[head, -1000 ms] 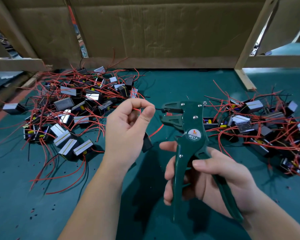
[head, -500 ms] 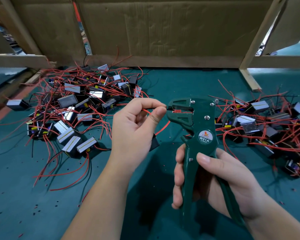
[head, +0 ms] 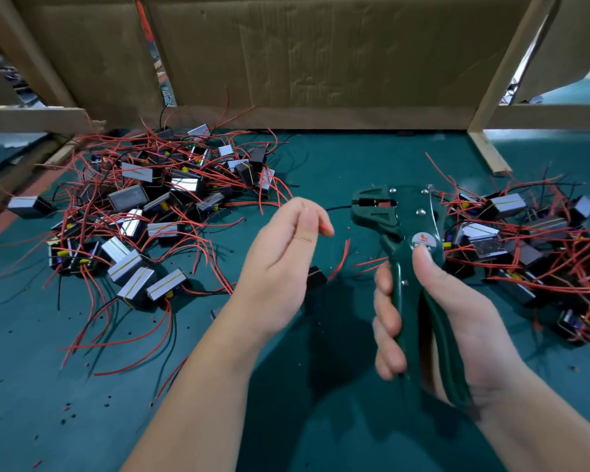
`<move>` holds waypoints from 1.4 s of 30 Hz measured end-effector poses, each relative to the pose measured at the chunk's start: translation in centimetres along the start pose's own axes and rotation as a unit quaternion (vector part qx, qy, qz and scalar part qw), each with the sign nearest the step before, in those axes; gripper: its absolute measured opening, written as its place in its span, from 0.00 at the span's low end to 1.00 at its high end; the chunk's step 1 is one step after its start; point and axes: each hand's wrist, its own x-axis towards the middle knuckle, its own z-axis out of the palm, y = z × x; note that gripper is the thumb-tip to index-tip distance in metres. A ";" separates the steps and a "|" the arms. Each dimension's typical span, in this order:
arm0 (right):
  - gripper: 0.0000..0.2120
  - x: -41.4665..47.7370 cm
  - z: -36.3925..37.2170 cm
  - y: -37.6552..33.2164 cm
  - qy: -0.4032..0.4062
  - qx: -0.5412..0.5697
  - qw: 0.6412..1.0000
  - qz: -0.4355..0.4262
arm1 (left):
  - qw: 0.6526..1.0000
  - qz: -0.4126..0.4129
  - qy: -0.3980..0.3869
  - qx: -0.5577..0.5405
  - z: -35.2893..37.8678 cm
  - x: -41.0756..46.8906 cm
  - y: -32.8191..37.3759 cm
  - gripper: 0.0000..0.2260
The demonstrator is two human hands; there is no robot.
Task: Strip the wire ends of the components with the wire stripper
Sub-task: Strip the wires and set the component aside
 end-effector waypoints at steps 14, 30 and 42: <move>0.29 0.1 -0.3 -0.4 -0.024 -0.109 0.991 0.072 | 0.979 0.062 0.087 0.174 -0.7 0.4 -0.6 0.07; 0.22 -0.3 -0.6 0.5 -0.150 -0.045 0.985 0.066 | 0.981 0.082 0.063 0.163 -0.8 0.2 -0.2 0.11; 0.23 -0.3 -0.7 0.3 -0.117 -0.074 0.987 0.076 | 0.978 0.093 0.051 0.180 -1.5 0.3 -0.4 0.08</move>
